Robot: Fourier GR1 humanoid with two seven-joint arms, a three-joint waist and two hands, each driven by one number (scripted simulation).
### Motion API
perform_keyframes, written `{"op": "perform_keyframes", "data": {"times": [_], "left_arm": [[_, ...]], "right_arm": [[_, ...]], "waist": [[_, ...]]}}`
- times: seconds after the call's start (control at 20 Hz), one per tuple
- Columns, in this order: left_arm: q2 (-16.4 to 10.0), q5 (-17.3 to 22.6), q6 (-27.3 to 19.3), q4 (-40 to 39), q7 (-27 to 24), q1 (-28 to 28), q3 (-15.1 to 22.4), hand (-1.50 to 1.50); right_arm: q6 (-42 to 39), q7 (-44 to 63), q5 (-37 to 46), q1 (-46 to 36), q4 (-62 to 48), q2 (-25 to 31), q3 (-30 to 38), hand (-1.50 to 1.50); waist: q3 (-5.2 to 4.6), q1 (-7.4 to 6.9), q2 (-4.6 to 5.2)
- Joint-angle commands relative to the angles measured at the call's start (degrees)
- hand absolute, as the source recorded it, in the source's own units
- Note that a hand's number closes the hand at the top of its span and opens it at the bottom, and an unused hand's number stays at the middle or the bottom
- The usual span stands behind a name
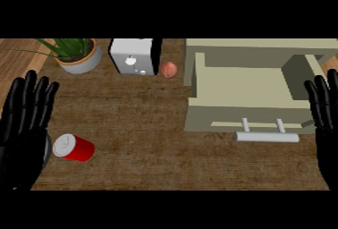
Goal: Pick up the can, place it into the drawer and close the drawer
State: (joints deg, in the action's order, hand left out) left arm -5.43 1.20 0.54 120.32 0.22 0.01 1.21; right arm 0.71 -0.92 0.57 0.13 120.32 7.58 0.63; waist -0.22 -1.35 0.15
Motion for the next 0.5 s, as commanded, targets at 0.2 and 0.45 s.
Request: {"op": "perform_keyframes", "data": {"times": [0.2, 0.45], "left_arm": [[-8.59, 18.97, 14.21, 7.75, -1.42, 10.29, -12.34, -1.50], [-10.87, 16.41, 13.54, -0.72, 6.85, 17.60, -13.63, -1.50]], "right_arm": [[-1.26, 0.55, -1.60, 0.16, -1.33, -1.92, -1.54, -1.50], [6.04, 12.34, 0.00, 6.89, -0.81, -3.97, 2.56, -1.50]], "waist": [[0.18, 0.45, -0.30], [0.14, 0.85, -0.32]]}}
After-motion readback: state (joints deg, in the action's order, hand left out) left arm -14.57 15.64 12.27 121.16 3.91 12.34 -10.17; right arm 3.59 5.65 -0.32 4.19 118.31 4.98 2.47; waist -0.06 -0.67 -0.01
